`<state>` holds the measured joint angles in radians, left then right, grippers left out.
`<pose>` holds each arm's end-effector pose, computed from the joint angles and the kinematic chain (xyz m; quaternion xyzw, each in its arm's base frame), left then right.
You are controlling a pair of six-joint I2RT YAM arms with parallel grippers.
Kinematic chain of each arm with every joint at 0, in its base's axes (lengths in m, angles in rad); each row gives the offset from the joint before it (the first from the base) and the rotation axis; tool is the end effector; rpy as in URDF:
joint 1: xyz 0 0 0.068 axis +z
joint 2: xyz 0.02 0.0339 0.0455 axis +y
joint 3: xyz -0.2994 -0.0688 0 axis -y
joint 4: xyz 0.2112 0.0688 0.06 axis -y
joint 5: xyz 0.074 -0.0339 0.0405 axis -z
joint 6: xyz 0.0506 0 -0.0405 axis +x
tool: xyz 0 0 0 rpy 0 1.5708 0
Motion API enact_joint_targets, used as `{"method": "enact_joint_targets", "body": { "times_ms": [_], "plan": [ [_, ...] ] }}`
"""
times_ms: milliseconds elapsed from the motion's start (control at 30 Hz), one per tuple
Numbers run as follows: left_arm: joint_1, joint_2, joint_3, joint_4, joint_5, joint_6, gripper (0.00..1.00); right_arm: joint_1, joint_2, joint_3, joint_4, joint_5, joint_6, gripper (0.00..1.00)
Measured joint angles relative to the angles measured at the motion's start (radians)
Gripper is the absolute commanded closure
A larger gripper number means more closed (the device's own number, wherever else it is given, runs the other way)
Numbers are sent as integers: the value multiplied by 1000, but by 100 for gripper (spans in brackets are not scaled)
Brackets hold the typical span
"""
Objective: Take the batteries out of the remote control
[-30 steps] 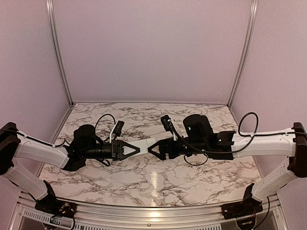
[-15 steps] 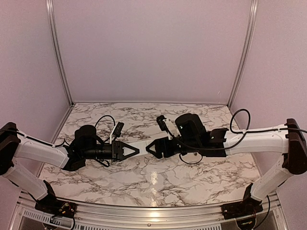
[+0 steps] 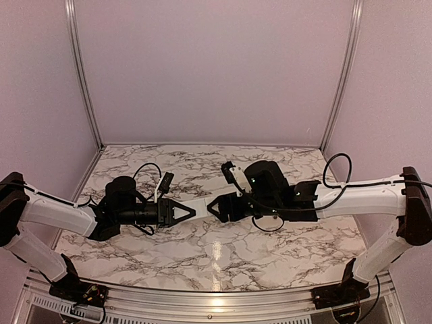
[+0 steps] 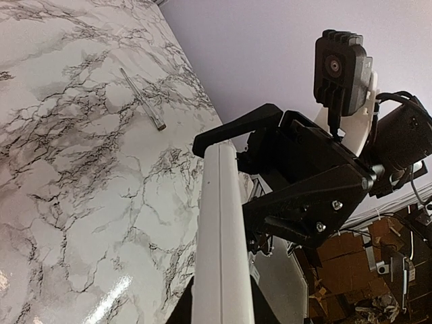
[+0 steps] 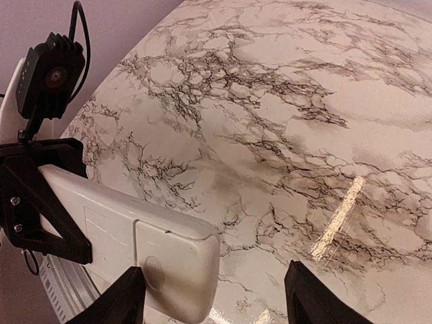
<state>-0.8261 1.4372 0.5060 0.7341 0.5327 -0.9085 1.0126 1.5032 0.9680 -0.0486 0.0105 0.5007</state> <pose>0.1638 -0.2157 0.2536 0.1360 0.7522 -0.5982 0.2405 0.1678 0.2678 0.2874 -0.2205 0.8526 0.3218 0.3476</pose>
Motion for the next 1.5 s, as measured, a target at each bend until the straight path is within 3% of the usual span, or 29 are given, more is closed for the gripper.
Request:
{"method": "enact_joint_targets", "body": {
  "times_ms": [200,533,700,967,1500],
  "plan": [
    [1,6,0,-1,-1,-1,100,0,0,0,-11,19,0,41],
    [0,15,0,10,14,-4,100,-2,1,-5,28,-70,-6,42],
    [-1,18,2,18,25,-4,100,-2,6,-5,52,-106,-13,53],
    [7,18,1,14,26,4,100,-14,13,-5,65,-123,-3,79],
    [9,24,0,-7,24,-8,100,-16,2,-29,83,-115,-21,82]
  ]
}}
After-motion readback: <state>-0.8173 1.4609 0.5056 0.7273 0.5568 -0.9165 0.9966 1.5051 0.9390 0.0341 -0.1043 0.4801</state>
